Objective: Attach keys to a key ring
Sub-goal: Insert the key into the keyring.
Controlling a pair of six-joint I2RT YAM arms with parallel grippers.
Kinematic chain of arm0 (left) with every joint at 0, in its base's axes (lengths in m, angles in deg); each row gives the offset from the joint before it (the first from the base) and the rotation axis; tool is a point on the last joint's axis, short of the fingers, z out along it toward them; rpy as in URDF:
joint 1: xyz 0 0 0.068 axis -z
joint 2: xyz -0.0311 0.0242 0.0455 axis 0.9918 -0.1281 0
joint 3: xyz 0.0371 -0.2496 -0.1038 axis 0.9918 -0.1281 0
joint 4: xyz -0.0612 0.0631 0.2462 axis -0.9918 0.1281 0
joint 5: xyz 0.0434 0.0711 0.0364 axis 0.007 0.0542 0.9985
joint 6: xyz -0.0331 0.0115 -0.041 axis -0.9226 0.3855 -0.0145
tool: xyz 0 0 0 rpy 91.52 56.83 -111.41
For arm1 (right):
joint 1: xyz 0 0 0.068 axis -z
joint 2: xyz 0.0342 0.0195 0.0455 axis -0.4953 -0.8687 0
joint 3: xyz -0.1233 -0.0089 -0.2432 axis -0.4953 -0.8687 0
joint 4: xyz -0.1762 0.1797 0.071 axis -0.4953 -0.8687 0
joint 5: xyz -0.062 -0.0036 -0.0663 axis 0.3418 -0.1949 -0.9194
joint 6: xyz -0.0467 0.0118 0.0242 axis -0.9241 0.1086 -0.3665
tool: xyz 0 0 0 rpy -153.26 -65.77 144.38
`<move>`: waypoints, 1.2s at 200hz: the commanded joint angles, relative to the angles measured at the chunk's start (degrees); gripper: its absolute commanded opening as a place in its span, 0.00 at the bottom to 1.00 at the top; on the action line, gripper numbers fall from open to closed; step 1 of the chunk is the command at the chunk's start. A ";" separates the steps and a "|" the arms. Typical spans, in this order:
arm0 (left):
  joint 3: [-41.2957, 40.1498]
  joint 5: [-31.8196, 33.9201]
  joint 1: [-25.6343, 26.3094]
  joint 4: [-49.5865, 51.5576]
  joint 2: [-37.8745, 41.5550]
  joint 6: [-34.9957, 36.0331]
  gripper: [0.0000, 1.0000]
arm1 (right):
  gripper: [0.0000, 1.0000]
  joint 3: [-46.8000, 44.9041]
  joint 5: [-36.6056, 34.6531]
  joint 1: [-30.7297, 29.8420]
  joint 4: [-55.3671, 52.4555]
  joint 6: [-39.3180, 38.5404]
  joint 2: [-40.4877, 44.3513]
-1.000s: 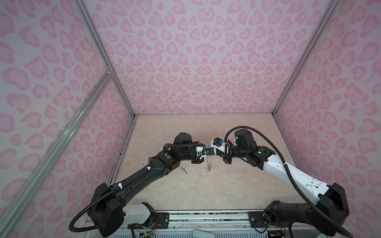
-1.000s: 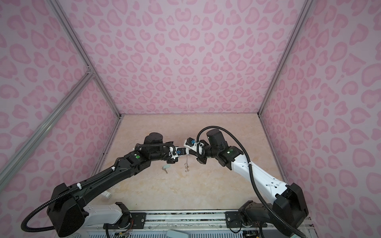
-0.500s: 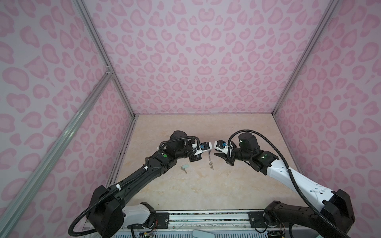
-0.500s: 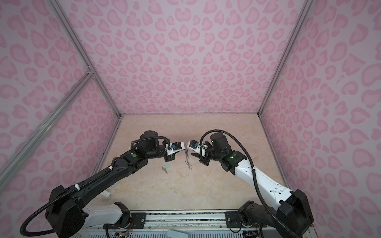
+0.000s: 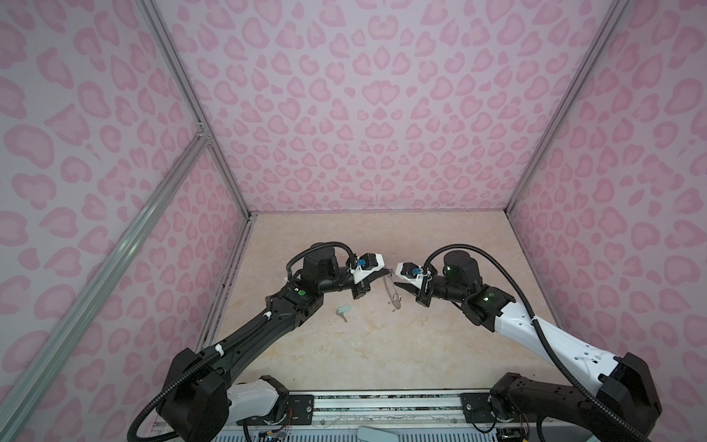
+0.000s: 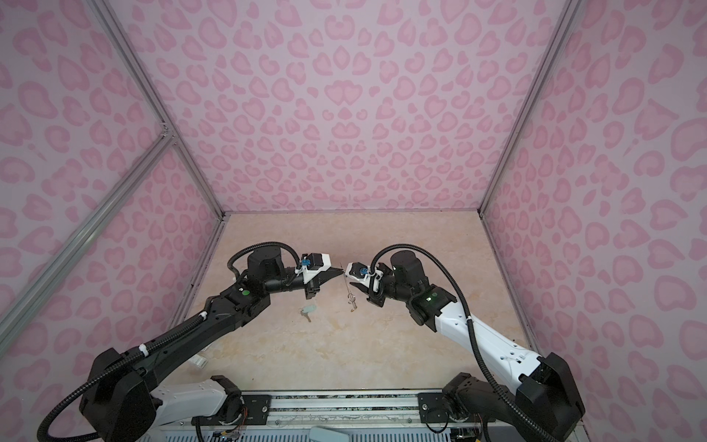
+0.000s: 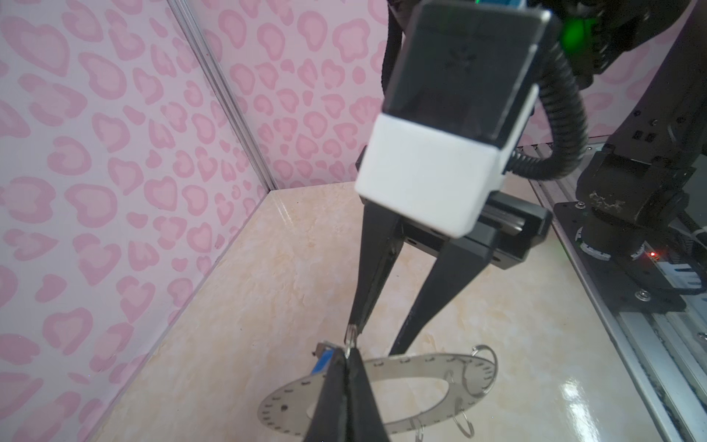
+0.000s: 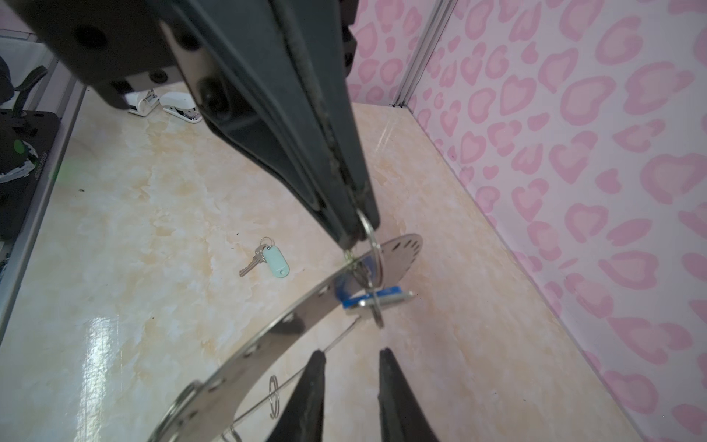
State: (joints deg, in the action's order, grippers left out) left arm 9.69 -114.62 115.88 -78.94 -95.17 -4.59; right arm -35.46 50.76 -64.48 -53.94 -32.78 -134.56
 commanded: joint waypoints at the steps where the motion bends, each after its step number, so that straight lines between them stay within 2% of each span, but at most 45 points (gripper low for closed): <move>1: -0.02 -1.52 -0.10 -4.16 -0.04 -1.28 0.03 | 0.25 -0.88 0.53 -0.19 4.84 -0.16 0.76; 87: 0.45 -1.51 -0.19 -3.90 -0.81 -1.28 0.03 | 0.17 -0.69 0.92 -0.20 5.35 -1.12 2.42; 143: 0.45 -1.56 -0.15 -3.46 -0.74 -1.10 0.03 | 0.17 -1.10 4.12 0.19 7.96 1.41 2.41; 208: 0.36 -1.34 -0.10 -3.58 -0.59 -1.06 0.03 | 0.02 0.19 3.33 0.32 5.58 2.24 1.05; 240: 0.30 -0.15 -0.10 -4.05 -0.66 -1.41 0.03 | 0.00 0.59 3.13 0.24 5.01 2.55 0.40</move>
State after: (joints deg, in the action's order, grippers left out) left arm 9.71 -115.11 115.81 -80.19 -95.76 -6.01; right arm -35.18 54.08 -64.15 -48.74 -31.03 -133.71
